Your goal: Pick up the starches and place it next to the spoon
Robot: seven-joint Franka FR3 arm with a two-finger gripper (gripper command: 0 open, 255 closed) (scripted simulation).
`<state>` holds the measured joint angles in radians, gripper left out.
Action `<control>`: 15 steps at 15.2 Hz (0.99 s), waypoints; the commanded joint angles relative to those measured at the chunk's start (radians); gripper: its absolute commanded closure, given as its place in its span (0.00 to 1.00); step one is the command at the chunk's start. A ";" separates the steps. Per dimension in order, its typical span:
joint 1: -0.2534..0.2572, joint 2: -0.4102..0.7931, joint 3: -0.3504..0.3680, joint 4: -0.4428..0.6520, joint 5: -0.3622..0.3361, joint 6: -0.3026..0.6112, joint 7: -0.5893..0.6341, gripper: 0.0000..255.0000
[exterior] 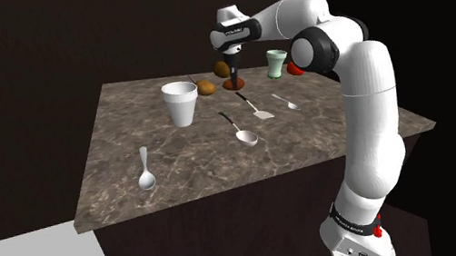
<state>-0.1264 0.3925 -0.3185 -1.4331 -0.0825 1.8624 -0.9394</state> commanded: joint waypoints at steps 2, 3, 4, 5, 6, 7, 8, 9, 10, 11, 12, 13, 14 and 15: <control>-0.001 -0.001 -0.001 0.039 0.001 -0.039 -0.005 1.00; -0.002 0.000 -0.001 0.053 0.002 -0.053 -0.007 1.00; -0.003 0.000 -0.001 0.067 0.002 -0.066 -0.009 1.00; -0.003 0.001 -0.001 0.082 0.003 -0.080 -0.011 1.00; -0.004 0.003 -0.001 0.097 0.003 -0.094 -0.013 1.00; -0.005 0.004 -0.002 0.113 0.004 -0.108 -0.016 1.00; -0.007 0.006 -0.002 0.129 0.005 -0.122 -0.018 1.00; -0.008 0.008 -0.002 0.146 0.006 -0.136 -0.020 1.00; -0.009 0.011 -0.002 0.164 0.007 -0.151 -0.023 1.00; -0.011 0.014 -0.002 0.181 0.008 -0.166 -0.025 1.00; -0.012 0.017 -0.003 0.200 0.010 -0.181 -0.028 1.00; -0.014 0.021 -0.003 0.219 0.011 -0.196 -0.030 1.00; -0.016 0.025 -0.003 0.239 0.013 -0.212 -0.033 1.00; -0.018 0.030 -0.003 0.260 0.014 -0.227 -0.036 1.00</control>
<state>-0.1429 0.4199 -0.3213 -1.1923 -0.0694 1.6521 -0.9727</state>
